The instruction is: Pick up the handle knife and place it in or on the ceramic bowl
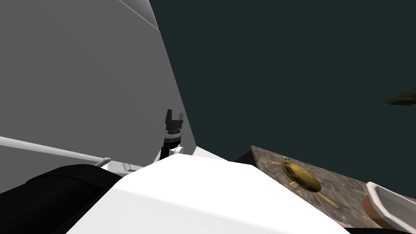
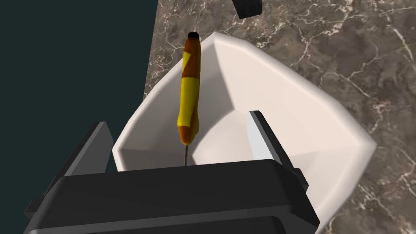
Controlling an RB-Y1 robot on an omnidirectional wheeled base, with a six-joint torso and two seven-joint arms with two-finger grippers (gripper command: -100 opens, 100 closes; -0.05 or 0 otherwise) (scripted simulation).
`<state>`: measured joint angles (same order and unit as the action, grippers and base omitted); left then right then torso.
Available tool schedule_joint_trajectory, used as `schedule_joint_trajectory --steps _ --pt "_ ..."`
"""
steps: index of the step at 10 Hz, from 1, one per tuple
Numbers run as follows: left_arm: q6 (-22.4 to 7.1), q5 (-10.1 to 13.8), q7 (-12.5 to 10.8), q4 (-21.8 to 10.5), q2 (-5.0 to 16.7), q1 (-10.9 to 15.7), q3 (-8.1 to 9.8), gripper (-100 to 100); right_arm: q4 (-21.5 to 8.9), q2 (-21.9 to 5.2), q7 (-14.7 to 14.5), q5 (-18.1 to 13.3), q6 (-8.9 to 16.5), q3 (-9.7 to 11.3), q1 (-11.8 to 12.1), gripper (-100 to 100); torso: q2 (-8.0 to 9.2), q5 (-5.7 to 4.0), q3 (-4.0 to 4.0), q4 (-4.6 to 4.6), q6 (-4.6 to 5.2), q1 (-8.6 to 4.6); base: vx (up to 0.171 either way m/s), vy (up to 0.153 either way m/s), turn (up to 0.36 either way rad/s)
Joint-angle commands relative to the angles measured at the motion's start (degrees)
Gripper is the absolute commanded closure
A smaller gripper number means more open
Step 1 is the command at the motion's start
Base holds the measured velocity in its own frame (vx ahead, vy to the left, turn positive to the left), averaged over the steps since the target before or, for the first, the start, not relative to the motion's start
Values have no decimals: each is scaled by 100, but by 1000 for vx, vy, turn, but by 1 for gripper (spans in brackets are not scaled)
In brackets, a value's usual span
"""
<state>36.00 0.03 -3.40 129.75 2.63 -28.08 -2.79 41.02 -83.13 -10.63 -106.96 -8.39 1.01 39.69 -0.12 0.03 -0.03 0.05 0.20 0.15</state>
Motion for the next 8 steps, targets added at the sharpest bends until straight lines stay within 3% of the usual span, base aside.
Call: schedule_joint_trajectory --steps 1,4,8 --pt "0 0 0 0 0 0 0 0 -1 1 -245 286 -6 -11 0 -100 0 0 0 0 0 0 0 0 0" --pt "0 0 0 0 0 0 0 0 80 -161 -191 359 -139 -71 30 -100 -1 1 -1 -1 0 0 -18 0 -17" --pt "0 0 0 0 0 0 0 0 321 -648 -26 432 -539 -250 120 -100 11 0 7 3 1 1 -51 3 -33"
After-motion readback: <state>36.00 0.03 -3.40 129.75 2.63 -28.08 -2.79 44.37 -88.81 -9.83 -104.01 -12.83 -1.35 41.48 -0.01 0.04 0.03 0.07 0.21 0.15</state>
